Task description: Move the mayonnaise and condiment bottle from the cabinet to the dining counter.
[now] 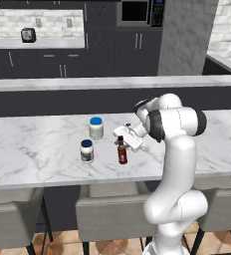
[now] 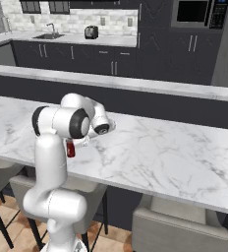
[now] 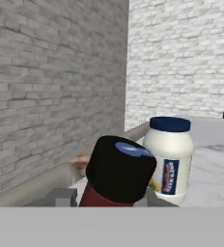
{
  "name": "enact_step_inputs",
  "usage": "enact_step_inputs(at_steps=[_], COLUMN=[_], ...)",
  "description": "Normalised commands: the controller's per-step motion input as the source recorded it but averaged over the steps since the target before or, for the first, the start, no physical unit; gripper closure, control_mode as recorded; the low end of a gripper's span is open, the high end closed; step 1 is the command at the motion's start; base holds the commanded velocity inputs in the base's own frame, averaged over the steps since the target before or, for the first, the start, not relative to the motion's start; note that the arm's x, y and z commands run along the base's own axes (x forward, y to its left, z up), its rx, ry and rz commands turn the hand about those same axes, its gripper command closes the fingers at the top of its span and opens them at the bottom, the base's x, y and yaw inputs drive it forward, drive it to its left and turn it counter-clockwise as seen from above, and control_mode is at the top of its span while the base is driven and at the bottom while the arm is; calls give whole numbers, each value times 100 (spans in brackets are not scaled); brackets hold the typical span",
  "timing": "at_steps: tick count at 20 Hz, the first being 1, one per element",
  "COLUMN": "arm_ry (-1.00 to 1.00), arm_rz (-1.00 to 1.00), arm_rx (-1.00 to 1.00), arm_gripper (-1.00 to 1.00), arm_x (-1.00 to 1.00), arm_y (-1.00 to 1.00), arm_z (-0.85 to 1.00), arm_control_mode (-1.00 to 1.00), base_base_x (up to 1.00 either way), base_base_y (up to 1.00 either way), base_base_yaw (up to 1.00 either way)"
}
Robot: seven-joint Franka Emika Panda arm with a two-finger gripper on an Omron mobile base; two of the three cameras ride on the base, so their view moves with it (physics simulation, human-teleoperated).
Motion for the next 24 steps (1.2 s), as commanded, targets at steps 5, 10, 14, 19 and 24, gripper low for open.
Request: enact_step_inputs(at_steps=[5, 10, 14, 19, 24], arm_ry=[-2, -10, -17, -20, -19], arm_rz=[0, -2, 0, 0, 0], arm_rx=[-10, -11, -9, -5, 0], arm_gripper=[100, 100, 100, 100, 100], arm_x=[16, -12, -32, -11, 0], arm_y=[8, 0, -5, -18, -17], arm_z=[-35, -38, -28, -20, -24], arm_control_mode=[-100, -100, -100, -100, -100], base_base_x=[0, 0, 0, 0, 0], base_base_y=[0, 0, 0, 0, 0], base_base_yaw=[0, 0, 0, 0, 0])
